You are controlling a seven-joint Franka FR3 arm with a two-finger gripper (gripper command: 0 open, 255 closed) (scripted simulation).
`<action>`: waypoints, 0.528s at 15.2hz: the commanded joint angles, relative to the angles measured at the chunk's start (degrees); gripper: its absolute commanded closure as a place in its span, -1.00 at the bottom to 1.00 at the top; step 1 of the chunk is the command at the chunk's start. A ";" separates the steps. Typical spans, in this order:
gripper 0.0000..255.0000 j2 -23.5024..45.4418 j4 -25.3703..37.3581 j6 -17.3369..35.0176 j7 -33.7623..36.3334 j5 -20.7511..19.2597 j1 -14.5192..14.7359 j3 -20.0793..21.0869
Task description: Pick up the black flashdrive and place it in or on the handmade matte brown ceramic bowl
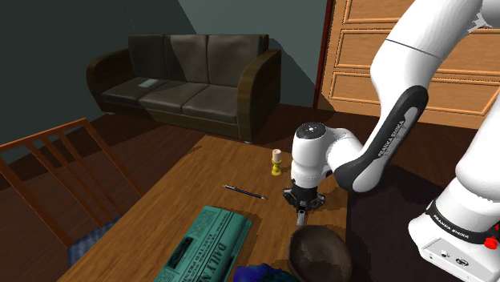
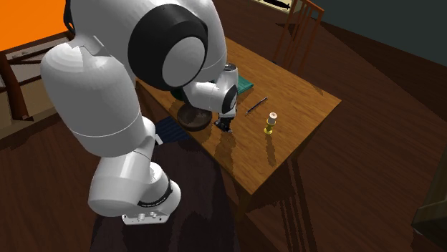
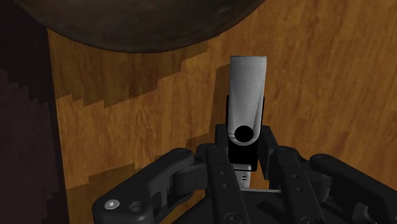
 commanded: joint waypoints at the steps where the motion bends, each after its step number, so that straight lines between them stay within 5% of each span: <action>1: 1.00 -1.37 -0.65 -0.83 -2.37 3.16 -1.78 2.12; 8: 1.00 -12.08 -1.63 -5.40 -17.35 24.04 -7.77 12.21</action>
